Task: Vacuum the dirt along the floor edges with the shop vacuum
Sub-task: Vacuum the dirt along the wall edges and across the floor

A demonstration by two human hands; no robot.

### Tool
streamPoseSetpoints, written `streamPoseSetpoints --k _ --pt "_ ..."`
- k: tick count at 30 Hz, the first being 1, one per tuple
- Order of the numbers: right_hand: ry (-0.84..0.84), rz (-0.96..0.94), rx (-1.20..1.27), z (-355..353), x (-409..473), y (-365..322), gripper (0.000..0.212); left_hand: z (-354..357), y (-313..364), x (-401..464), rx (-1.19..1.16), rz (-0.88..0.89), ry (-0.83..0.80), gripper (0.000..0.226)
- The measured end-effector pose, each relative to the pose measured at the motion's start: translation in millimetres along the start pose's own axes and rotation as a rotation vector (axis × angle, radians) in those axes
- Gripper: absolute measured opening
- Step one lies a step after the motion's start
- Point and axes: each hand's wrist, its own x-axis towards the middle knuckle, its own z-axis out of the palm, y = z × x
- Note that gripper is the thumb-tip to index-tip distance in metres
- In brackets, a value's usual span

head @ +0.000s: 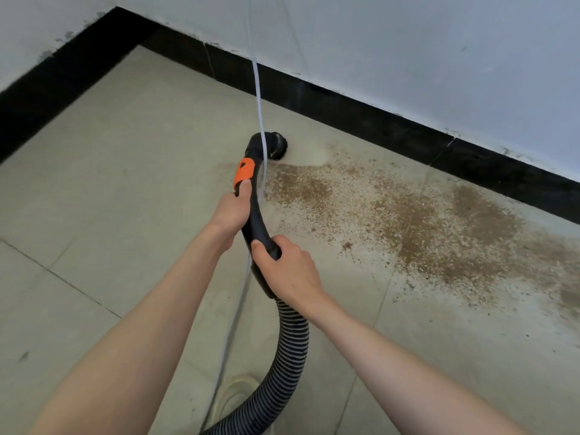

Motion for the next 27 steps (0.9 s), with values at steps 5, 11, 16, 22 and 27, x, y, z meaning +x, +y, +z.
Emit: streamPoseSetpoints --k 5,11,16,22,27 --pt "-0.16 -0.088 0.021 25 14 -25 0.036 -51 -14 5 -0.023 -0.025 0.183 0.058" --pt "-0.275 -0.126 0.007 40 3 -21 0.039 -64 -40 -14 -0.018 -0.084 0.313 0.055" --pt "-0.167 -0.089 0.012 33 -12 -2 0.035 -39 -39 -25 0.011 -0.046 0.26 0.054" --pt "-0.001 0.007 0.05 15 -29 19 0.032 3 -21 -35 0.045 0.033 0.089 0.049" --pt "0.102 0.077 0.031 7 -42 26 0.029 26 -15 -36 0.061 0.067 -0.077 0.051"
